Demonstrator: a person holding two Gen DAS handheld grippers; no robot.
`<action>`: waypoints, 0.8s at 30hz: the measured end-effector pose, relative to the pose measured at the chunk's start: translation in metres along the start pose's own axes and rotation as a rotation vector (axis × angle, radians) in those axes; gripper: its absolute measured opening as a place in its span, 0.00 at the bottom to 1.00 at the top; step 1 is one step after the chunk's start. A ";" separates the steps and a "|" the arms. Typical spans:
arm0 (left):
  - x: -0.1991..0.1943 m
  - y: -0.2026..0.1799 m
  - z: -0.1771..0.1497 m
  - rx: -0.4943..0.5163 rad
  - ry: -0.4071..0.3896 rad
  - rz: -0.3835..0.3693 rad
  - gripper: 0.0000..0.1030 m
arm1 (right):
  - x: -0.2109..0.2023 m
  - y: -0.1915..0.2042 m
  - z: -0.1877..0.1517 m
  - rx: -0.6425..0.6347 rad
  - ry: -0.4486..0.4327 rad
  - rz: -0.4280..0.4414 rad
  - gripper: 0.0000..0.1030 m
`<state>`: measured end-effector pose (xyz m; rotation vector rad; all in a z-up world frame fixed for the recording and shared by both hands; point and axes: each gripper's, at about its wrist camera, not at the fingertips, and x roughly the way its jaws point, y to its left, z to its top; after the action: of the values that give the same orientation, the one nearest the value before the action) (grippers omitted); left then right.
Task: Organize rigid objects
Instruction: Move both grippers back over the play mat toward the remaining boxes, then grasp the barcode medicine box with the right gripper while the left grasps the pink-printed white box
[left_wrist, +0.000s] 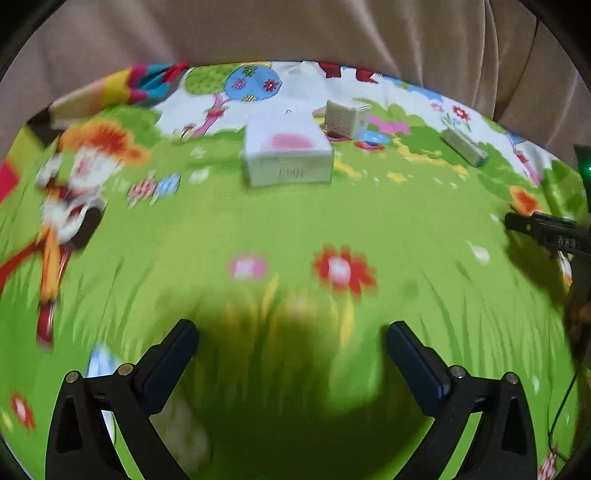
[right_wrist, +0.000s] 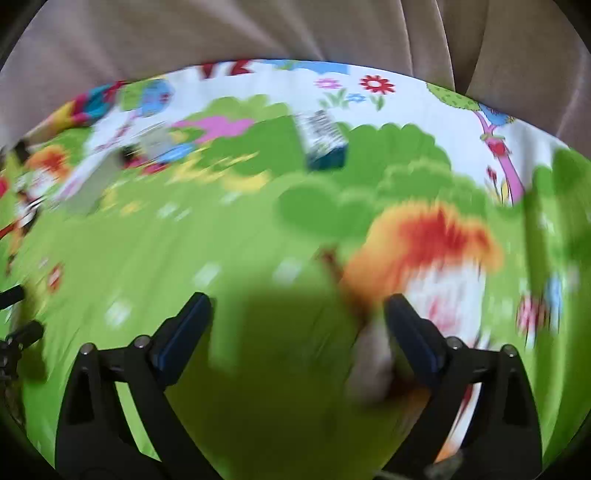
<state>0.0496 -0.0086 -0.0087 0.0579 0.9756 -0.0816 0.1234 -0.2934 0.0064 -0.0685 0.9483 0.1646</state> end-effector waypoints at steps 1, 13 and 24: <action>0.006 0.002 0.008 -0.006 0.001 0.006 1.00 | 0.012 -0.004 0.015 -0.012 0.010 -0.016 0.98; 0.080 0.007 0.112 -0.063 -0.002 0.044 1.00 | 0.081 -0.023 0.110 -0.047 0.021 0.011 1.00; 0.049 0.003 0.081 -0.010 -0.054 -0.002 0.64 | 0.040 0.012 0.081 -0.146 -0.045 0.056 0.35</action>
<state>0.1440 -0.0148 -0.0040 0.0455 0.9225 -0.0801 0.2096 -0.2668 0.0211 -0.1721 0.8933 0.2854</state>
